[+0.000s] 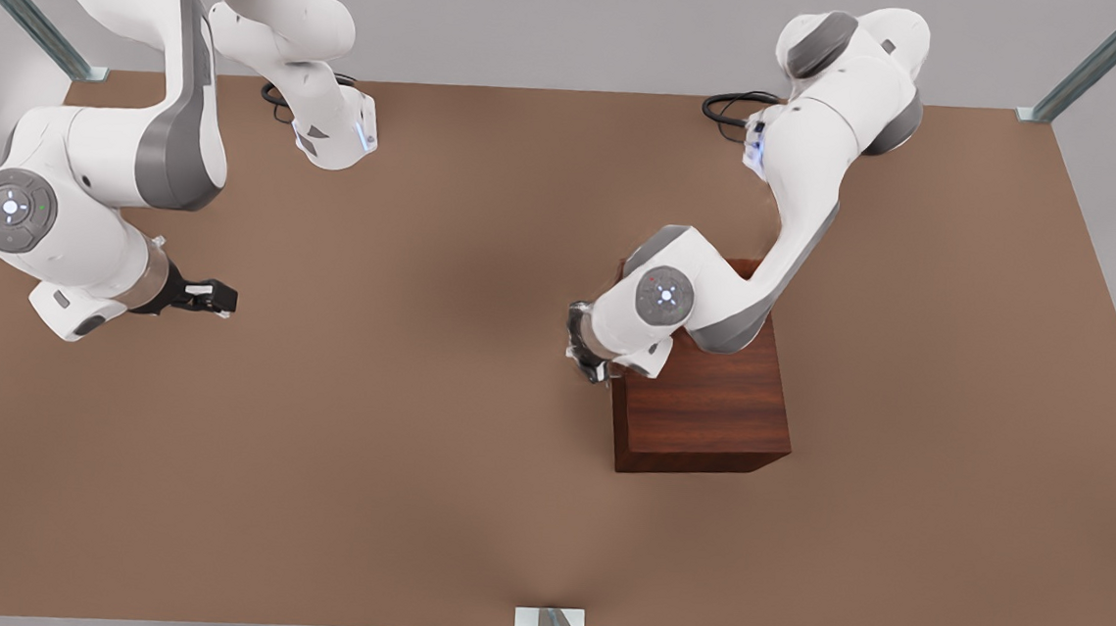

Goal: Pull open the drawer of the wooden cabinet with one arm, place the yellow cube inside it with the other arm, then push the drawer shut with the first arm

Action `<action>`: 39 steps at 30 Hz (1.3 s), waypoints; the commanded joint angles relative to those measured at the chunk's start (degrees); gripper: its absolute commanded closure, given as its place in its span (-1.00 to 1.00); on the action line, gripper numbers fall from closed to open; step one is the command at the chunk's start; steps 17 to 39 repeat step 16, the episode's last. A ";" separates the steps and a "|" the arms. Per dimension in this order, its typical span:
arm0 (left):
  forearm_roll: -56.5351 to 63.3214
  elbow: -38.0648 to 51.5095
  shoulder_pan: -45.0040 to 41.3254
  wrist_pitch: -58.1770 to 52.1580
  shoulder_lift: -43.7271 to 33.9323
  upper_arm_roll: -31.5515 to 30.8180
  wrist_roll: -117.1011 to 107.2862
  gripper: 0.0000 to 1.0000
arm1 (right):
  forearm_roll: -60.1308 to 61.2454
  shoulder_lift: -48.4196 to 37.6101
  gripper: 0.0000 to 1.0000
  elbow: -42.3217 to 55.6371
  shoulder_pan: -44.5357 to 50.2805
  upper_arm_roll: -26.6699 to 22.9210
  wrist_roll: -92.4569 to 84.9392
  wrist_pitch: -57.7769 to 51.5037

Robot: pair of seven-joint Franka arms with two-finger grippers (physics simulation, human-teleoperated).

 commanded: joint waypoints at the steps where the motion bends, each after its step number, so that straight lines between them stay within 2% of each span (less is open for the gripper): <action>1: 3.25 6.63 13.38 -38.33 -2.94 -9.98 74.51 -0.01 | -0.05 -0.02 -1.00 0.05 0.00 -0.01 0.71 0.07; 2: 11.59 11.57 15.93 -45.30 -3.03 -10.34 98.89 -1.00 | -0.05 -0.02 -1.00 0.14 0.00 -0.01 0.71 0.07; 3: 16.87 11.57 16.20 -46.09 -4.17 -10.52 114.19 -1.00 | -0.05 -0.02 -1.00 0.14 0.00 -0.01 0.71 0.07; 4: 18.73 10.35 17.78 -44.79 -8.29 -7.90 135.71 -1.00 | -0.05 -0.02 -1.00 0.14 0.00 -0.01 0.71 0.07; 5: 8.59 -1.47 9.91 -38.22 -20.38 12.94 154.33 -1.00 | -0.05 -0.02 -1.00 0.14 0.00 -0.01 0.71 0.07; 6: -5.44 -15.05 -5.41 -25.63 -30.97 35.34 152.46 -1.00 | -0.05 -0.02 -1.00 0.14 0.00 -0.01 0.71 0.07; 7: -5.45 -15.76 -7.01 -26.32 -31.51 36.06 145.60 -1.00 | 0.04 -0.02 -1.00 0.14 0.00 -0.01 0.71 0.07; 12: -6.15 -15.15 -6.83 -30.18 -30.27 35.80 138.30 -1.00 | 0.48 -0.73 -1.00 0.40 0.00 0.08 0.79 -0.63; 39: -6.15 -14.62 -7.09 -31.15 -30.63 35.71 138.65 -1.00 | 0.48 -2.22 -1.00 0.49 0.09 0.52 0.71 -2.30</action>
